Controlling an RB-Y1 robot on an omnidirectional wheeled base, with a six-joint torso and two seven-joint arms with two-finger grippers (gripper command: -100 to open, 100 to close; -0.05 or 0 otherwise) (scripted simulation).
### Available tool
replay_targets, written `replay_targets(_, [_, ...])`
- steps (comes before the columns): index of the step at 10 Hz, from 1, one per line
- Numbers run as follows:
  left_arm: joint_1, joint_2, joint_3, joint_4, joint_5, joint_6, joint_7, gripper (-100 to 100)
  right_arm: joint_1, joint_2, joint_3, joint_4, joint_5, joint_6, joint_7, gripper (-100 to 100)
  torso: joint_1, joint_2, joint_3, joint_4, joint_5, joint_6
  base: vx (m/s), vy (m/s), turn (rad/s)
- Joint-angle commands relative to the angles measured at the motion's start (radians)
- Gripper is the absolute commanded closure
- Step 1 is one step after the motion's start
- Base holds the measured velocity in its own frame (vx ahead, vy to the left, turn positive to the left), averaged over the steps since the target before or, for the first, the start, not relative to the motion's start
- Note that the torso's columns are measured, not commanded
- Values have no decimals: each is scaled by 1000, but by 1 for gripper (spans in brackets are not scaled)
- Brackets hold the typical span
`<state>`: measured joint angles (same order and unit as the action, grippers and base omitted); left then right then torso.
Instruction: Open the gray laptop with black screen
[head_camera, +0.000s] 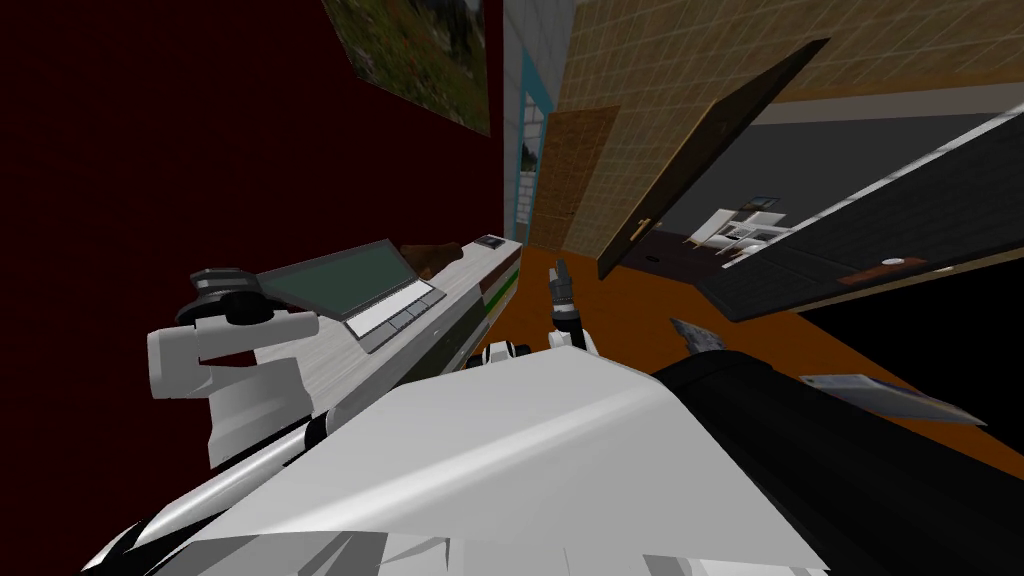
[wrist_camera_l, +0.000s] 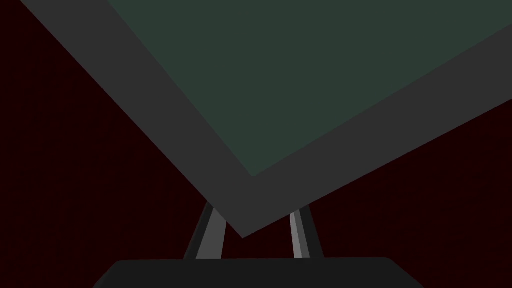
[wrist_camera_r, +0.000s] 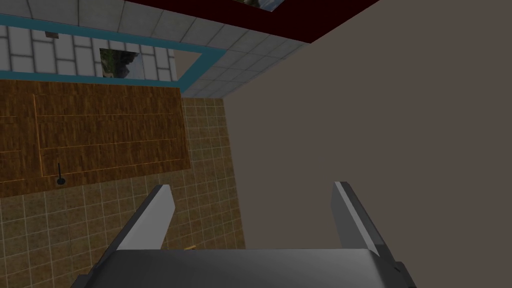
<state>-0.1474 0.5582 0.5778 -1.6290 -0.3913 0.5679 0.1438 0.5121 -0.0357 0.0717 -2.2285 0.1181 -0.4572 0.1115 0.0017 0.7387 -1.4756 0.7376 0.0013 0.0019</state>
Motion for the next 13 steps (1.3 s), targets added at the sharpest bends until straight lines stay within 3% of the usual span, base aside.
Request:
replay_targets(1, [9,-39,21,2,-34,-76,15,100,0,0,0,0,0,0,0,0,0,-1,0,-1,2,-4,70,-48,134])
replay_targets(2, [9,-39,21,2,-34,-100,15,100,0,0,0,0,0,0,0,0,1,-1,0,-1,2,-4,34,-30,34])
replay_targets(3, [17,-75,43,4,-66,-131,29,100,0,0,0,0,0,0,0,0,2,-1,-1,0,1,-1,65,-40,148])
replay_targets(5, [17,-75,43,4,-66,-186,29,100,0,0,0,0,0,0,0,0,3,-2,-1,-1,2,-4,42,-33,74])
replay_targets(6, [25,-110,65,6,-98,-215,43,100,0,0,0,0,0,0,0,0,3,-1,0,0,1,-1,63,-31,173])
replay_targets(8, [25,-110,65,6,-98,-272,43,100,0,0,0,0,0,0,0,0,4,-2,-1,-2,3,-4,42,-36,67])
replay_targets(9, [33,-146,86,8,-131,-305,57,100,0,0,0,0,0,0,0,0,3,-2,-1,-1,2,0,57,-38,134])
replay_targets(11, [33,-146,86,8,-131,-358,57,100,0,0,0,0,0,0,0,0,3,-3,-2,-2,3,-3,43,-35,81])
replay_targets(12, [40,-182,108,10,-163,-389,72,100,0,0,0,0,0,0,0,0,3,-2,-1,-1,2,0,48,-28,177])
replay_targets(13, [40,-182,108,10,-163,-425,72,100,0,0,0,0,0,0,0,0,3,-3,-1,-3,4,-5,60,-48,120])
